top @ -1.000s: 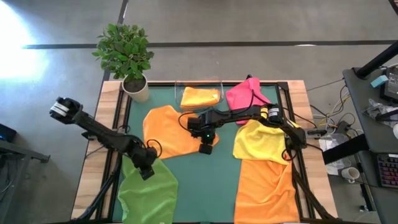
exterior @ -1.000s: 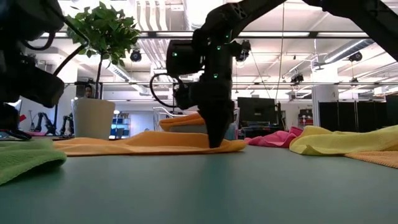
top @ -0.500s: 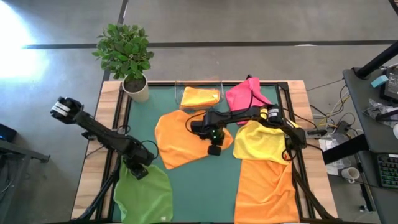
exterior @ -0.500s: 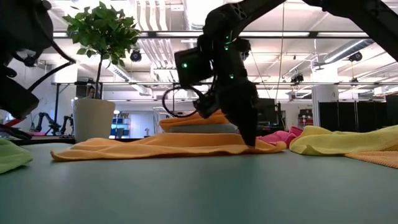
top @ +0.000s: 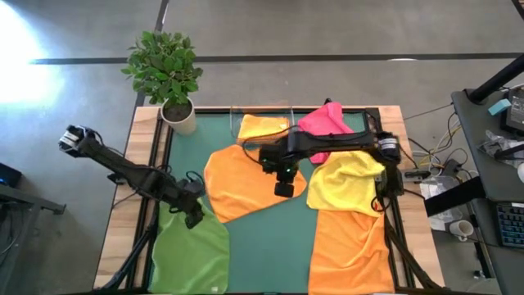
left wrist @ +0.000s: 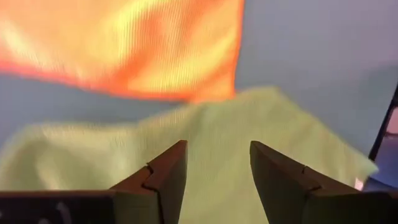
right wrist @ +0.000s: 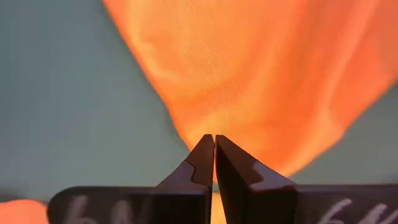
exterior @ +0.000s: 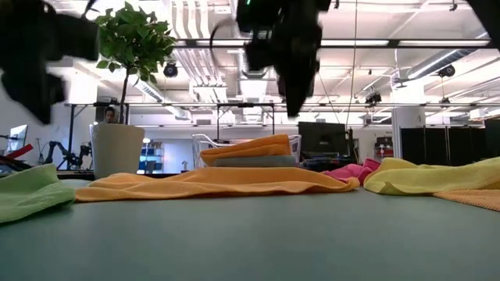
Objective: Fold microfiber towels
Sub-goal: Fold the top left orange microfiber towel
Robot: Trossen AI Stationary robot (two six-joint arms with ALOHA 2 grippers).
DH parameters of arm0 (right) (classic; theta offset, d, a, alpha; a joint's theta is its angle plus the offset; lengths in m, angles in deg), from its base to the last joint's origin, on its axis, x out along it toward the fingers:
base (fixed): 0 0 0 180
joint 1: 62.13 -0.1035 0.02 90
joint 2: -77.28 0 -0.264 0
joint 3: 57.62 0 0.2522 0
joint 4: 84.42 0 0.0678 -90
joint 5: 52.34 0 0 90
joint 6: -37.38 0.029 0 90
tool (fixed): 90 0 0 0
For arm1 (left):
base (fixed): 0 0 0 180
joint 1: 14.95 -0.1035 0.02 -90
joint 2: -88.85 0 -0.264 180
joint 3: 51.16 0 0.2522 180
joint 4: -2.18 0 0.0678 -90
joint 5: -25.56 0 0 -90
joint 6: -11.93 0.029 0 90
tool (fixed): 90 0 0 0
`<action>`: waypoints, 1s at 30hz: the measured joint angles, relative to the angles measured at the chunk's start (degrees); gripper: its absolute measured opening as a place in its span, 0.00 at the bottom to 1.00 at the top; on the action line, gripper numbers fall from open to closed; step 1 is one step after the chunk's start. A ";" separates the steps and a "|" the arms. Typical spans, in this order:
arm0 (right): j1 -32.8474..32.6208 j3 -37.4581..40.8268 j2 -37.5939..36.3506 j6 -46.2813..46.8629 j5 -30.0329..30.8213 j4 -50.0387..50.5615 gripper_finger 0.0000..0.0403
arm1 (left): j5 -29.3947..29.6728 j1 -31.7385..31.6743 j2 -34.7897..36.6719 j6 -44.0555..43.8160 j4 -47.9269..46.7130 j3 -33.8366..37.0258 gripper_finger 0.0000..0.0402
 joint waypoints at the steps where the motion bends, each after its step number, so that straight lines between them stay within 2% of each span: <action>1: 0.00 0.03 -1.61 -0.44 0.22 -0.07 0.02 | 1.95 0.00 0.17 1.79 0.04 -0.79 0.40; 4: -0.19 1.08 -6.67 -2.28 3.11 -0.74 0.02 | 7.56 -0.04 -0.24 7.87 1.43 -2.30 0.40; 8: -0.33 6.00 -14.27 -3.48 5.58 -5.43 0.02 | 12.78 -0.07 -3.45 16.89 8.23 -2.52 0.40; 12: -0.35 13.56 -21.03 -3.54 5.80 -11.22 0.02 | 13.11 -0.04 -9.17 22.98 13.05 -2.52 0.40; 18: -0.35 22.89 -27.22 -1.58 5.82 -13.88 0.02 | 10.32 -0.04 -19.61 23.27 13.06 -4.10 0.40; 23: -0.35 28.79 -29.52 -0.56 5.82 -16.79 0.02 | 9.59 -0.22 -25.47 25.94 14.69 -8.36 0.40; 30: -0.35 32.62 -29.59 -0.25 5.76 -18.22 0.02 | 9.04 -0.93 -28.44 27.27 15.09 -10.12 0.40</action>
